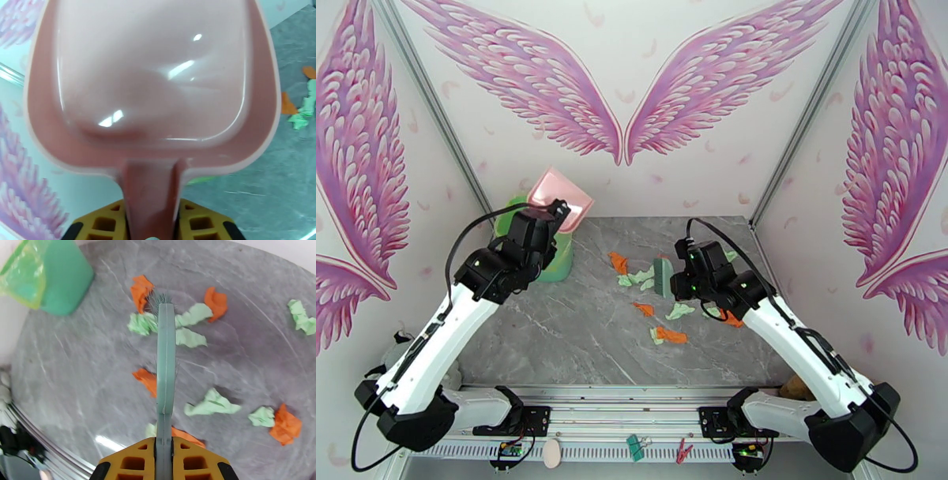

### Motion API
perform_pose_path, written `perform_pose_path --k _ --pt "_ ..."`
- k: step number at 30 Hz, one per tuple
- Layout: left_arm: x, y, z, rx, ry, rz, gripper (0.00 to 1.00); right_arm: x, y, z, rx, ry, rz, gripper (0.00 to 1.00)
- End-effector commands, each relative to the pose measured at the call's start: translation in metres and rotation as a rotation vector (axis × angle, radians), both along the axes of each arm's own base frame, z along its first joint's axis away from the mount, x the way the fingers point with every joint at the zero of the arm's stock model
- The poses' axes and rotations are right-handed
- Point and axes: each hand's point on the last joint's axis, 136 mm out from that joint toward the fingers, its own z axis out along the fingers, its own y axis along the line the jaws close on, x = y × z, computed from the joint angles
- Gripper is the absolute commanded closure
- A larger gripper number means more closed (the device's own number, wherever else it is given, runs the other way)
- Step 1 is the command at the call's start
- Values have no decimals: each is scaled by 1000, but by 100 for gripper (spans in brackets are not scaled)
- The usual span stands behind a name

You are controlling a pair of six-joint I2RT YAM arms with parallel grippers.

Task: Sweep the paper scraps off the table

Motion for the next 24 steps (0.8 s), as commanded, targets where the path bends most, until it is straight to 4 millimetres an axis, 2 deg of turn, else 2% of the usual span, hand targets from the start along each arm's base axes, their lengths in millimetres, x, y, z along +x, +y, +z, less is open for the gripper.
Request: perform_pose_path --k 1,3,6,9,14,19,24 --pt "-19 -44 -56 -273 131 -67 100 38 36 42 242 -77 -17 100" --pt "-28 -55 -83 -297 167 -86 100 58 50 43 293 -62 -35 100" --pt "-38 -70 -111 -316 203 -112 100 90 70 33 353 -29 -54 100" --pt "-49 -81 -134 -329 228 -137 100 121 89 16 413 18 -73 100" --pt "-61 -89 -162 -370 244 -166 100 164 118 -27 477 129 -101 100" --pt "-70 -86 -184 -368 272 -174 100 191 134 -65 520 220 -138 100" --pt "-76 -82 -199 -337 306 -185 100 195 138 -101 520 301 -170 100"
